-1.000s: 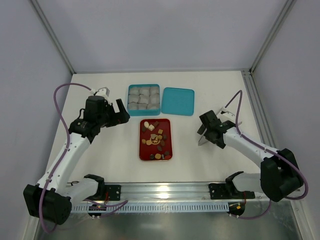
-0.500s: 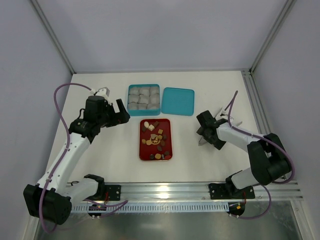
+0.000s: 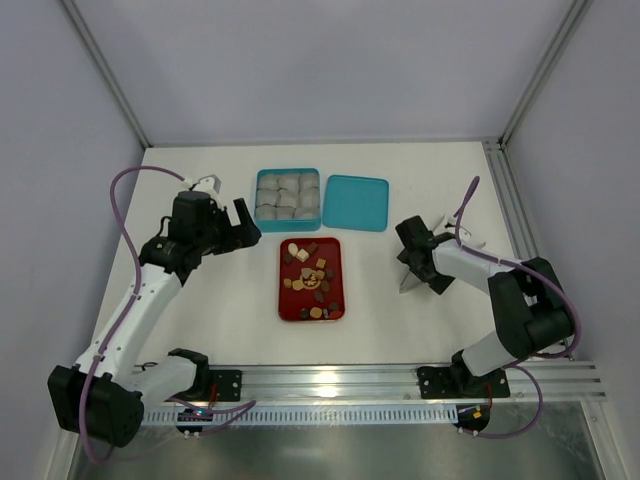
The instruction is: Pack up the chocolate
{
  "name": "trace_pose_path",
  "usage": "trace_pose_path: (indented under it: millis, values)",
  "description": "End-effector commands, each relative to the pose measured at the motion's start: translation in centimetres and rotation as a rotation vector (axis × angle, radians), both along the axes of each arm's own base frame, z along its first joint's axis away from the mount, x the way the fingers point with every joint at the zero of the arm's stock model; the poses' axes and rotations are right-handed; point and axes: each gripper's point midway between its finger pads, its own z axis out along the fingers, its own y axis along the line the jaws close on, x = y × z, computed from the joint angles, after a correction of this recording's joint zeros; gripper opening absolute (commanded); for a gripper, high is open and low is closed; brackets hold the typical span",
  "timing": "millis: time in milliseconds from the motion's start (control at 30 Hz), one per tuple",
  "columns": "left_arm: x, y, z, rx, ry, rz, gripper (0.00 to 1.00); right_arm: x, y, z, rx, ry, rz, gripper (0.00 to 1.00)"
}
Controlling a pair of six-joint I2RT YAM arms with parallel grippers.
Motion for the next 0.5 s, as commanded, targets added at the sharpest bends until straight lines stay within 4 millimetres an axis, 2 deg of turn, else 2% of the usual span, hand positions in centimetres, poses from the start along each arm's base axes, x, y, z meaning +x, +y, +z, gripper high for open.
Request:
trace_pose_path:
  millis: [0,267,467]
  values:
    - [0.13,-0.18,0.28,-0.001,-0.014,-0.020,1.00,1.36,-0.32,-0.06,-0.005,-0.040,-0.034,0.99]
    - [0.19,-0.18,0.22,-0.001,-0.012,-0.018,1.00,1.83,-0.08,-0.69,0.005,-0.029,-0.017,0.94]
    - [0.16,-0.18,0.04,-0.001,-0.006,-0.019,1.00,2.22,0.30,-0.67,0.018,-0.035,-0.001,0.79]
